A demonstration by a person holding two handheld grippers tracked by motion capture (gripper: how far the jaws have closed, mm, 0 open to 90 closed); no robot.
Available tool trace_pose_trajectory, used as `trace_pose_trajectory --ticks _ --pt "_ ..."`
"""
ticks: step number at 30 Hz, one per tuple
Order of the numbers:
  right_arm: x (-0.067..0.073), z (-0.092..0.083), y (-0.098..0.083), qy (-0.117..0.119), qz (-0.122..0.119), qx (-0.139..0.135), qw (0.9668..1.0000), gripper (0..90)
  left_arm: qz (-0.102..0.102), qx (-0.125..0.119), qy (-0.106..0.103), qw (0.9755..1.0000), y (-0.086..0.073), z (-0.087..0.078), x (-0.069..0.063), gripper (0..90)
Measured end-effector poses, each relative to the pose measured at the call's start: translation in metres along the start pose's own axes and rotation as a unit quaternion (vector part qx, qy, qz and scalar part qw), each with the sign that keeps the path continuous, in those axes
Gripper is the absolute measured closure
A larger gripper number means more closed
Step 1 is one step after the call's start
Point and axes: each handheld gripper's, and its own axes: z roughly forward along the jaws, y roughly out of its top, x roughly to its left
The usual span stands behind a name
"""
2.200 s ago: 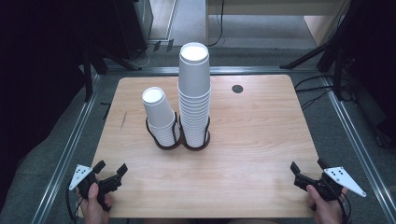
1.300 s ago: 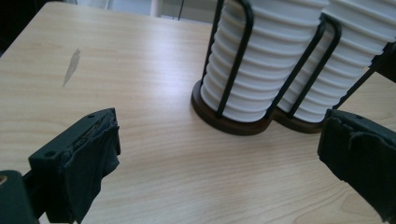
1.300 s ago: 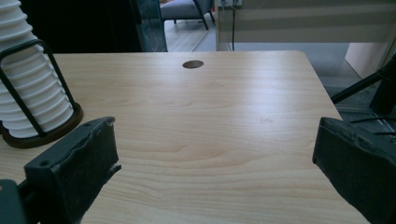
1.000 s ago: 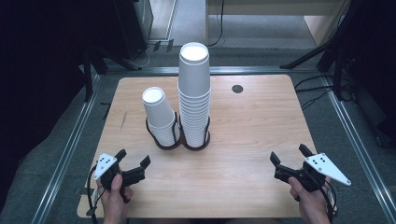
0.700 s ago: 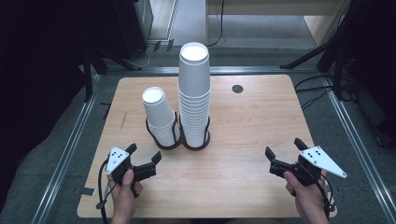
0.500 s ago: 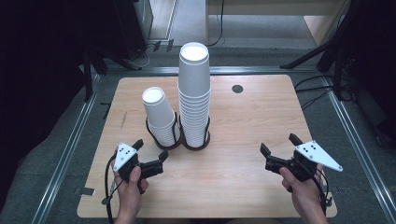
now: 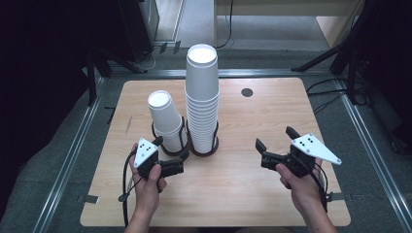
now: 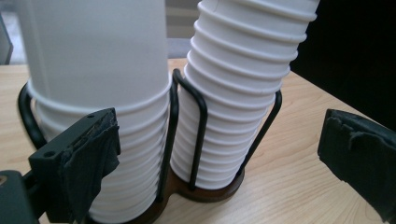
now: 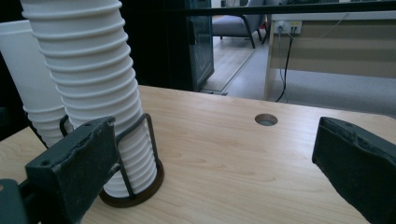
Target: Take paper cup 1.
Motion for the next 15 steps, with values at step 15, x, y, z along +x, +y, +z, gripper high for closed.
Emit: trace_pose_trajectory --ticks 15 --pt "0.024 0.024 0.035 0.026 -0.001 -0.019 0.9995 0.8 0.020 0.000 -0.014 0.9997 0.018 0.021 -0.019 0.0"
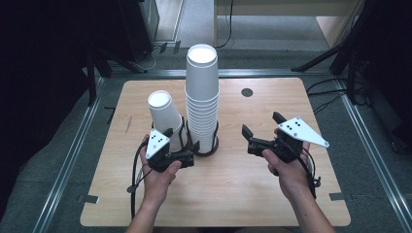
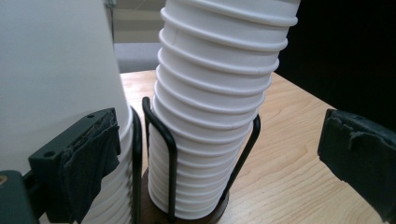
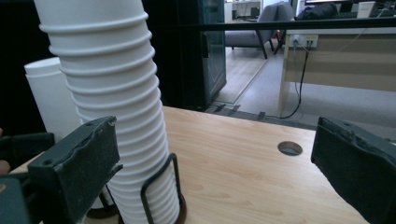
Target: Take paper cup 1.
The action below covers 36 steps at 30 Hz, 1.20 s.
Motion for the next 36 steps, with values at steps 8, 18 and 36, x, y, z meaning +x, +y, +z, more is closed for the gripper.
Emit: trace_pose_trajectory --ticks 8,18,36 --pt "0.016 0.012 0.013 0.024 -0.005 -0.006 0.9997 0.8 0.004 0.004 -0.004 1.0000 0.004 0.010 -0.007 0.0" --pt "0.029 0.026 0.027 0.033 -0.004 -0.013 0.9994 0.8 0.005 0.006 -0.003 1.0000 0.009 0.018 -0.011 0.0" --pt "0.052 0.048 0.056 0.057 0.008 -0.024 0.9981 10.0 0.016 -0.001 0.018 0.9997 0.019 0.039 -0.017 0.0"
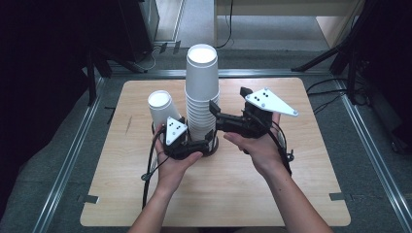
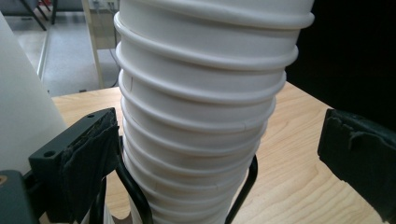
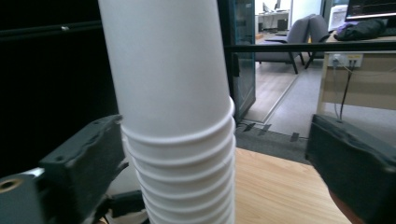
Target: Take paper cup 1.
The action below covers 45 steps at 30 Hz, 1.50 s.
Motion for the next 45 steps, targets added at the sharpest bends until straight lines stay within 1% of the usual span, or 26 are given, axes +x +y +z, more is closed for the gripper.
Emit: trace_pose_trajectory --ticks 1,2,3,5,9,11,14,18,24,29,31,34,36,37,38,40,45 --pt "0.002 0.002 0.003 0.005 0.002 0.002 1.0000 16.3 0.001 0.000 0.001 1.0000 0.000 0.001 0.000 0.0" --pt "0.003 0.003 0.004 0.008 0.001 0.005 1.0000 16.4 0.000 0.000 0.002 1.0000 0.001 0.002 0.000 0.0" --pt "0.004 0.006 0.007 0.007 0.000 0.007 1.0000 14.0 0.000 0.000 0.003 1.0000 0.001 0.003 0.000 0.0" --pt "0.006 0.009 0.010 0.007 0.001 0.006 1.0000 14.4 0.001 0.001 0.006 1.0000 0.001 0.005 0.000 0.0" --pt "0.010 0.013 0.015 0.002 -0.011 -0.001 0.9999 14.3 -0.003 0.002 0.010 0.9999 0.000 0.009 0.000 0.0" --pt "0.012 0.016 0.016 -0.001 -0.015 0.002 0.9999 14.3 -0.003 0.003 0.010 0.9999 0.000 0.010 0.000 0.0" --pt "0.013 0.021 0.016 -0.008 -0.021 0.004 0.9997 14.3 -0.002 0.002 0.015 0.9999 0.000 0.013 -0.002 0.0" --pt "0.014 0.027 0.016 -0.005 -0.022 0.007 0.9997 13.6 -0.001 -0.001 0.023 0.9997 0.000 0.014 -0.002 0.0" --pt "0.018 0.033 0.016 0.004 -0.025 0.003 0.9997 13.7 0.001 -0.008 0.026 0.9996 0.001 0.016 -0.005 0.0" --pt "0.022 0.040 0.016 0.005 -0.026 0.007 0.9996 13.7 -0.002 -0.016 0.034 0.9993 0.003 0.018 -0.005 0.0" --pt "0.023 0.044 0.016 0.006 -0.021 0.011 0.9997 13.7 -0.003 -0.018 0.037 0.9992 0.003 0.019 -0.005 0.0" --pt "0.024 0.048 0.016 0.005 -0.020 0.011 0.9997 13.3 0.000 -0.019 0.040 0.9990 0.003 0.019 -0.006 0.0" --pt "0.025 0.053 0.017 0.002 -0.019 0.015 0.9997 11.7 0.003 -0.020 0.042 0.9989 0.003 0.020 -0.007 0.0" --pt "0.025 0.055 0.017 0.002 -0.021 0.016 0.9996 11.3 0.005 -0.022 0.052 0.9984 0.003 0.021 -0.007 1.1" --pt "0.024 0.057 0.018 0.002 -0.024 0.018 0.9996 11.0 0.008 -0.023 0.058 0.9980 0.002 0.021 -0.007 4.7" --pt "0.025 0.060 0.020 0.001 -0.023 0.022 0.9995 10.5 0.007 -0.025 0.056 0.9981 0.003 0.021 -0.007 5.8" --pt "0.027 0.069 0.023 -0.005 -0.029 0.032 0.9990 10.4 0.008 -0.026 0.057 0.9980 0.003 0.021 -0.007 5.8"
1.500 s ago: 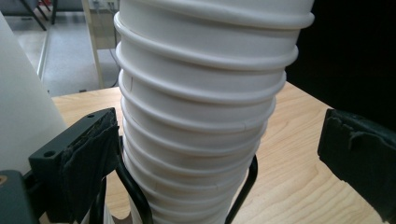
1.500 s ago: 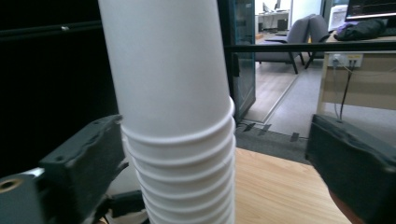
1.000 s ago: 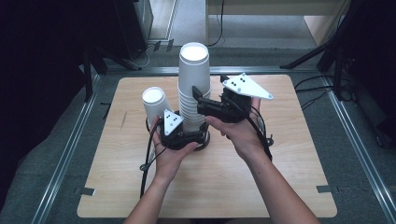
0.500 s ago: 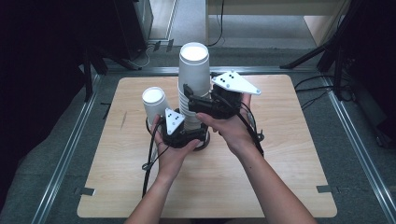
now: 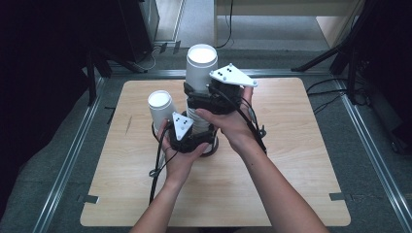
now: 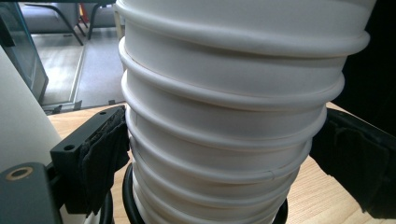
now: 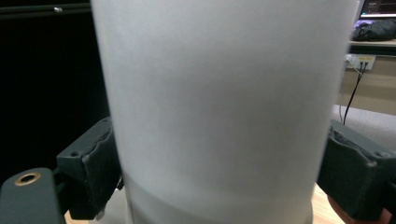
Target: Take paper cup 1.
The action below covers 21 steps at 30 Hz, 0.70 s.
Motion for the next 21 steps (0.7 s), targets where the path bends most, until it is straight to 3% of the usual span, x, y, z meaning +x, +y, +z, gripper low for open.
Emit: trace_pose_trajectory --ticks 21 --pt "0.0003 -0.0008 0.0079 0.003 0.011 -0.018 0.9998 12.7 0.003 0.001 -0.007 1.0000 -0.0004 -0.0021 0.0022 7.4"
